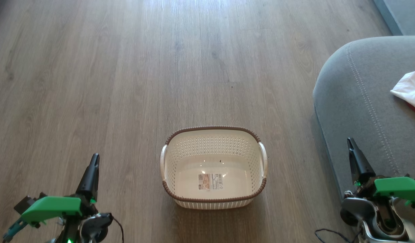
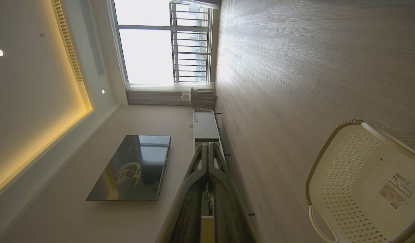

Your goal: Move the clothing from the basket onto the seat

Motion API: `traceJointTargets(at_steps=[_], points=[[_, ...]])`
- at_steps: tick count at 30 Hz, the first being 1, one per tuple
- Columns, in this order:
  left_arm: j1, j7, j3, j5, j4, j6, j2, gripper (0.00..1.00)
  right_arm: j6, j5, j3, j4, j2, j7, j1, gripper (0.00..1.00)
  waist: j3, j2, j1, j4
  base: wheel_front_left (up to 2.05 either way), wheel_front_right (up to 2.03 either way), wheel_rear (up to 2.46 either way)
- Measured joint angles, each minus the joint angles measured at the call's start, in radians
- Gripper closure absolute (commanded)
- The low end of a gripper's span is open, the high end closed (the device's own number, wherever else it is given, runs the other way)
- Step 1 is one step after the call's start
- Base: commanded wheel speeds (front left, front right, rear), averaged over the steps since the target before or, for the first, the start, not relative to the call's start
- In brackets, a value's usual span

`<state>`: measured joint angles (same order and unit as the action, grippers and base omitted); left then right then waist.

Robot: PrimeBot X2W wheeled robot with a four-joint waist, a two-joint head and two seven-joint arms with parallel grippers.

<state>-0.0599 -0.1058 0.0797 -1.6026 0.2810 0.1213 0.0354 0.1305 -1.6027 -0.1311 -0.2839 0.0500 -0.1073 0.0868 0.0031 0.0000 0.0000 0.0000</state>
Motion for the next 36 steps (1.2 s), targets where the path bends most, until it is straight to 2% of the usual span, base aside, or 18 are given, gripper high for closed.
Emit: traceJointTargets(at_steps=[36], points=[[0.000,0.000,0.000,0.000,0.000,0.000,0.000,1.00,0.000,0.000,0.000,0.000,0.000,0.000,0.000,1.00,0.000,0.0000,0.0000,0.000,0.00,0.00,0.00]])
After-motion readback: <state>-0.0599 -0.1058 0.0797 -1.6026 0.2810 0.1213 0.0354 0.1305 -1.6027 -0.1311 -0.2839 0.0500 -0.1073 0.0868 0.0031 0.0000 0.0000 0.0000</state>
